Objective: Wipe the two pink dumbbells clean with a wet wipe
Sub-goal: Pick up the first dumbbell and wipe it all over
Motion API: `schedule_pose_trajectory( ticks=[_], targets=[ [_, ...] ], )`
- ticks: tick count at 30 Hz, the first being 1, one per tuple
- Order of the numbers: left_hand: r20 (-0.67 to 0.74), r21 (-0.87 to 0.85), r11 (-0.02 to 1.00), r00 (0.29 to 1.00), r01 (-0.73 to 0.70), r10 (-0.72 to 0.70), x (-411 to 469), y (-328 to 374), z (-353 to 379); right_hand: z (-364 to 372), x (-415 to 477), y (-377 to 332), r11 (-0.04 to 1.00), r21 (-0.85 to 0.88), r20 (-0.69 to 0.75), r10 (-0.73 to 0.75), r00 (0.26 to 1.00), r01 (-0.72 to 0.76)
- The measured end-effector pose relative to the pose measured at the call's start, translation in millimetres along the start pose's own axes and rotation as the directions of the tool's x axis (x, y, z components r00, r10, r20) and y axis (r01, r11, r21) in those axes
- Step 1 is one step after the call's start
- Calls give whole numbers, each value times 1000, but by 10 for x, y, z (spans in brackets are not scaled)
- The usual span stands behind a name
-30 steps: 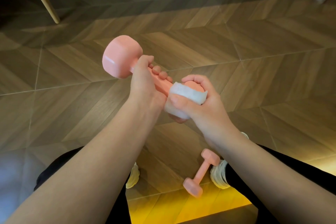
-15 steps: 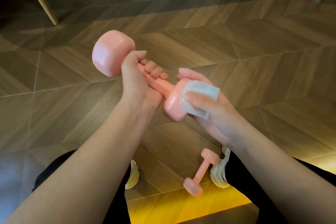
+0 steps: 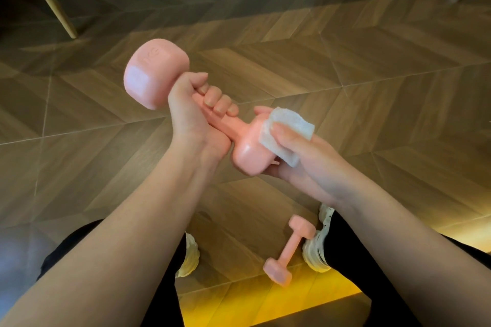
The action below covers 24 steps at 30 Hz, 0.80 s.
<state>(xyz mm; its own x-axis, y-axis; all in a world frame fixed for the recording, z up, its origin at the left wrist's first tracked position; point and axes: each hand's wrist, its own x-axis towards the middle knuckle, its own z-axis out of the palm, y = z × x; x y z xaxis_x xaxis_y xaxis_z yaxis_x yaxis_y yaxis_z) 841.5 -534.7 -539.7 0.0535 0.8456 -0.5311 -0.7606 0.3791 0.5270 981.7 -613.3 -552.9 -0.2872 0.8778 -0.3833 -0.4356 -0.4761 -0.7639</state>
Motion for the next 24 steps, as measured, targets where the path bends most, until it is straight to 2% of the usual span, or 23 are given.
schedule_pose_trajectory(
  ticks=[2,4,11,18,22,24],
  targets=[
    [7,-32,999,1000,-3,3,1,35,-19,-31,-7,-21,1000,2,85,6,996,-6],
    [12,-38,999,1000,-2,2,-4,50,-39,-32,4,-5,999,-43,110,-4,994,9],
    [19,-3,1000,1000,-6,6,-25,33,-29,87,36,118,961,-260,-84,-116,990,90],
    [18,31,999,999,27,-28,-24,-71,17,113,64,165,974,-198,-270,-166,948,113],
    [27,55,998,999,29,-31,-18,-92,30,88,32,172,977,-189,-266,-146,953,97],
    [21,33,999,999,33,-34,-10,-66,25,69,14,150,988,-129,-249,-117,961,87]
  ],
)
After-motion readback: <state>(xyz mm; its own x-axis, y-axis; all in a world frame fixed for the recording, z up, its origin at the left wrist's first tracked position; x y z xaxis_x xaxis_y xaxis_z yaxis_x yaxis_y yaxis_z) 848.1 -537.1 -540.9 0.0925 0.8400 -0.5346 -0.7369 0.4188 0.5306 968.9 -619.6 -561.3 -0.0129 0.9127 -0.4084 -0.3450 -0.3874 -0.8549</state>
